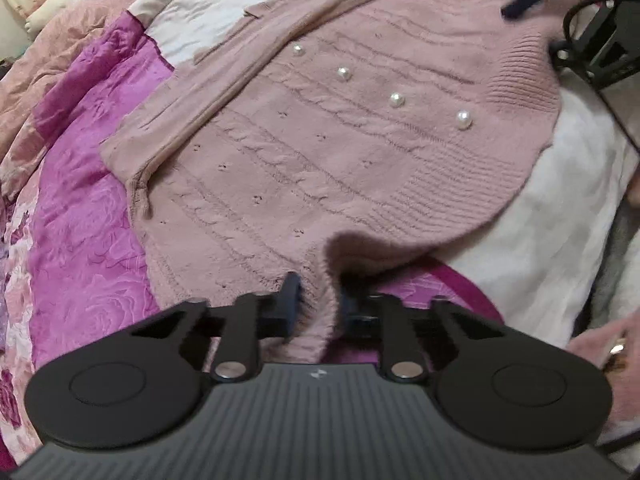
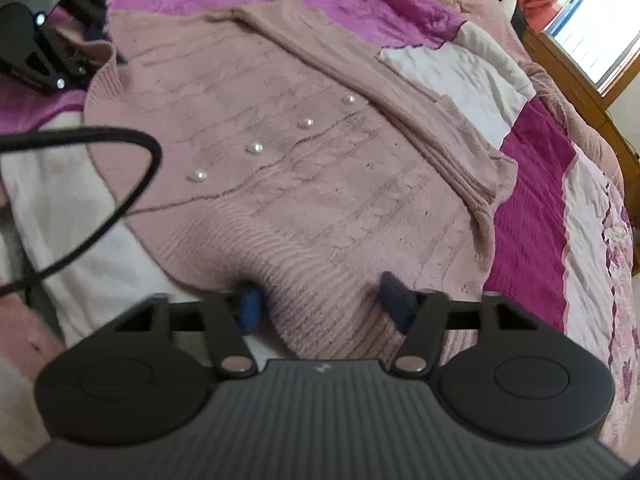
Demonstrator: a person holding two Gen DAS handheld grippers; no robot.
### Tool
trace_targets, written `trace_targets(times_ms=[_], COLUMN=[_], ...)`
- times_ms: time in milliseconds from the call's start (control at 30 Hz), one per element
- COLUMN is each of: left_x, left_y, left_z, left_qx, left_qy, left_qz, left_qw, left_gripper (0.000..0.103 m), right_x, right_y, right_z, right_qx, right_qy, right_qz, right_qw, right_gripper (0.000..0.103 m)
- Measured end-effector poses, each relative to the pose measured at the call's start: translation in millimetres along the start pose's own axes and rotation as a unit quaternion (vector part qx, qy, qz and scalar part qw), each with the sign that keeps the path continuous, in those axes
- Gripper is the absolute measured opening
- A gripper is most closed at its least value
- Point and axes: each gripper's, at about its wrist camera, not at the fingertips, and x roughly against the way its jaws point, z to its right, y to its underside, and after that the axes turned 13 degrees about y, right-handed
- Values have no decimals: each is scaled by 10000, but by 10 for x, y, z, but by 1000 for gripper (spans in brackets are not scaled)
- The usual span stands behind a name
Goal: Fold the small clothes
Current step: 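Move both grippers to the cardigan hem and grasp it, then lift the hem with both grippers, fold it toward the collar, release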
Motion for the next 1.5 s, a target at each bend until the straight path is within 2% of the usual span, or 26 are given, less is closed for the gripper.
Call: trace_targets(times_ms=[67,133,267,467,600,800,1067,1300,1500], left_x=[55,122,257,422,449,478,544,522,233], left_y=[-7,-28,-125,-400,-583,-863,-1226,-1565,-1835], left_z=[-38,-101,-162,-274,-369,-622,-949,-1318,-1651], left_qx=[272,639,1076,1514,1632,1933,1855,2002,2084], left_qy=[-17,-11,-236,-755,-1035,-1226,-1504,-1676,-1764], left_qz=[164,412,902,1621,1847,2212,2511,2815,2745], left_qw=[9995,9971,9898,9722,9636,9480,9380,9234,9220], left_gripper=[12,10,9,9,9,9,9,9,9], right_x=[-1,-13,-27,-57,-124,-260,-449,-646,-988], right_y=[3,5,-55,-228,-338,-544,-898,-1261,-1448], right_z=[44,125,225,385,514,720,961,1077,1145], right_qx=[-212,-518,-908,-1369,-1631,-1914,-2176,-2113,-2187], right_qy=[129,158,304,579,804,1109,1386,1760,1895], right_qz=[29,66,256,666,854,1075,1356,1619,1540], right_qw=[9997,9985,9951,9867,9796,9693,9566,9477,9447], right_gripper=[20,13,11,11,10,10,10,10,10])
